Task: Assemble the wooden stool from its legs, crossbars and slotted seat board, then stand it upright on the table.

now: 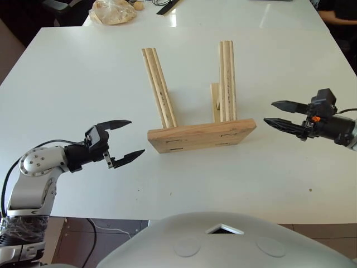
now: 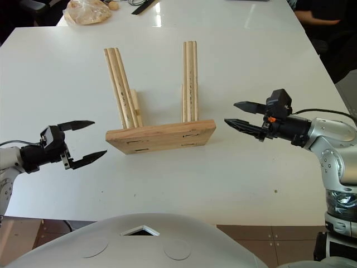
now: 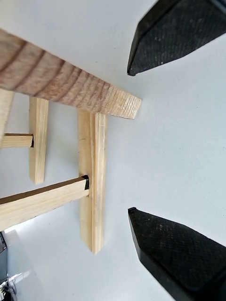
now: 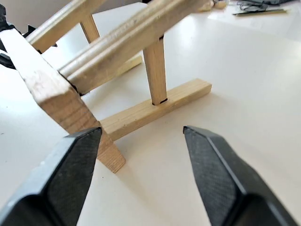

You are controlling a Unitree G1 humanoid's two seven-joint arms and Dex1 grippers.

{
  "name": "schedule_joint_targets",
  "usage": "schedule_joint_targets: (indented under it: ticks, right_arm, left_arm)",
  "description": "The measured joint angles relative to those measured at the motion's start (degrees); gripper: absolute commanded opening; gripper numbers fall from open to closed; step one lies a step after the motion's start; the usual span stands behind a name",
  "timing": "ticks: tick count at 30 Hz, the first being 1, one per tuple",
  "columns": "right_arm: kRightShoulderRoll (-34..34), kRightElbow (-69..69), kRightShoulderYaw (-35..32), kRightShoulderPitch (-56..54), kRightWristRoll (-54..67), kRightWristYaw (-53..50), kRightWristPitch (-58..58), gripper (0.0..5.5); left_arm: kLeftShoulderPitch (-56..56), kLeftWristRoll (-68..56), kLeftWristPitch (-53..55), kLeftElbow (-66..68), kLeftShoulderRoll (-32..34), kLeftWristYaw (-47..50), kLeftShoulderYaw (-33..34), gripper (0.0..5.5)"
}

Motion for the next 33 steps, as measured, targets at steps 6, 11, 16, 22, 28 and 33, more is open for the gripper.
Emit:
schedule_joint_targets:
  ticks: [6,11,16,22,28,33]
  right_arm:
    - [0.07,5.35,8.01,1.94,-13.13,-0.25,-13.4,3.22]
    - [3.01,11.92,13.46,0.58,-22.15,-4.67,-22.5,3.22]
    - [7.09,14.47,14.74,-1.21,-23.78,-8.16,-25.7,3.03]
    - [8.09,12.1,15.79,1.15,-23.69,-8.96,-25.73,2.85]
    - [9.88,10.6,17.22,1.58,-23.9,-10.29,-25.28,2.85]
    - [9.96,10.27,18.2,1.61,-24.61,-11.12,-25.34,2.85]
  left_arm:
    - [-1.07,4.21,-4.54,2.93,-0.37,-0.97,-1.8,5.2]
    - [1.98,9.05,-8.91,3.84,-3.68,-0.23,-7.49,5.2]
    - [2.82,14.35,-12.85,7.25,-10.73,12.5,-7.76,4.62]
    - [6.28,15.42,-15.31,5.71,-13.31,18.22,-8.76,4.37]
    - [4.78,16.46,-14.02,5.03,-14.56,21.45,-10.6,4.37]
    - [4.76,16.98,-12.71,2.73,-15.01,22.04,-13.45,4.37]
